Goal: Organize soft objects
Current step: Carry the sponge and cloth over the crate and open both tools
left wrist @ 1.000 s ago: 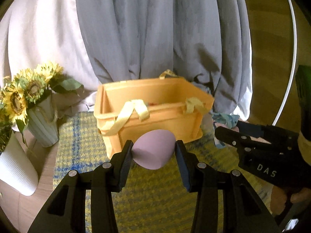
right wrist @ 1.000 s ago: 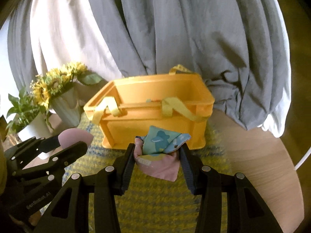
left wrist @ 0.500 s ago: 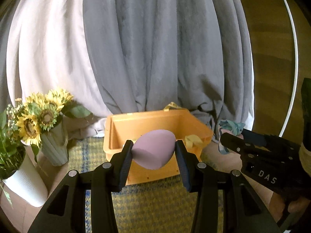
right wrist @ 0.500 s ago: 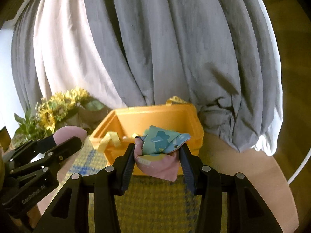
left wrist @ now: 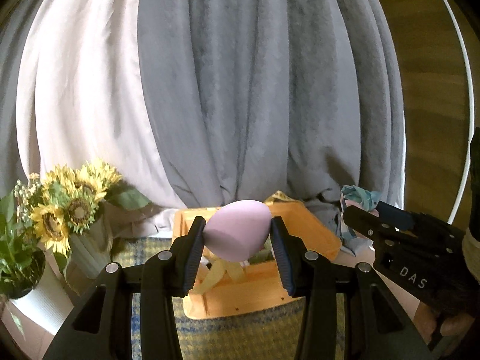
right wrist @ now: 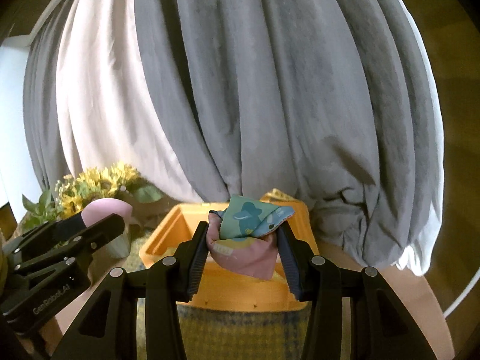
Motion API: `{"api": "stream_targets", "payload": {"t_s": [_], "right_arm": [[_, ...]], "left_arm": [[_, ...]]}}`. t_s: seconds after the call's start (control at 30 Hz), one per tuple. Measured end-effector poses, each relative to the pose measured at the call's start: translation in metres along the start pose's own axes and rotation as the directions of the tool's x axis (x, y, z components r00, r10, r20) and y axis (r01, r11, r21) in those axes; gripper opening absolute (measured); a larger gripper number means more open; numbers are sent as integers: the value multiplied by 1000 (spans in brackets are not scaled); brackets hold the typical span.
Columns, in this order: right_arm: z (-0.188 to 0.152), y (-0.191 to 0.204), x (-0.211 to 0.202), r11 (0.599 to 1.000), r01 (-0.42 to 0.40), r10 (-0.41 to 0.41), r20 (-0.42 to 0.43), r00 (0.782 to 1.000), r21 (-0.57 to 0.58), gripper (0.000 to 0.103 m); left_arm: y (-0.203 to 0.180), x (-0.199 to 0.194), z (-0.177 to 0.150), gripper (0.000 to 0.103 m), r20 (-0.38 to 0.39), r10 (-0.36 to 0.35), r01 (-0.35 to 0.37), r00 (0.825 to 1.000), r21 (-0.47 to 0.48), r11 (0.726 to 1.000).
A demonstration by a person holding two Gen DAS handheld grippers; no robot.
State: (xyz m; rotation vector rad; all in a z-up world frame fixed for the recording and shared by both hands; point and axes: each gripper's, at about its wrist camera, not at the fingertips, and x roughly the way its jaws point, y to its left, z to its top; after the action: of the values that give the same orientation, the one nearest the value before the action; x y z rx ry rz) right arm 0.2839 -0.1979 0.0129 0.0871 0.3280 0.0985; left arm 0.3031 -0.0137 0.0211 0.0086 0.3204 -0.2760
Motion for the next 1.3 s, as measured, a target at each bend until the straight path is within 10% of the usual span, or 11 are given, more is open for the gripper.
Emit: {"api": "stream_targets", "payload": {"t_s": [0.53,1.3], "right_arm": [[30,-1,50,1000,-12,13,18,1000,-21,46],[14,-25,163,1000,24,-22,-220,975,7,46]], "left_arm": [[16,51,27,43,12,52,-52,999,20,998],[28,165,8,43,-200,84,-73,976,61,995]]}}
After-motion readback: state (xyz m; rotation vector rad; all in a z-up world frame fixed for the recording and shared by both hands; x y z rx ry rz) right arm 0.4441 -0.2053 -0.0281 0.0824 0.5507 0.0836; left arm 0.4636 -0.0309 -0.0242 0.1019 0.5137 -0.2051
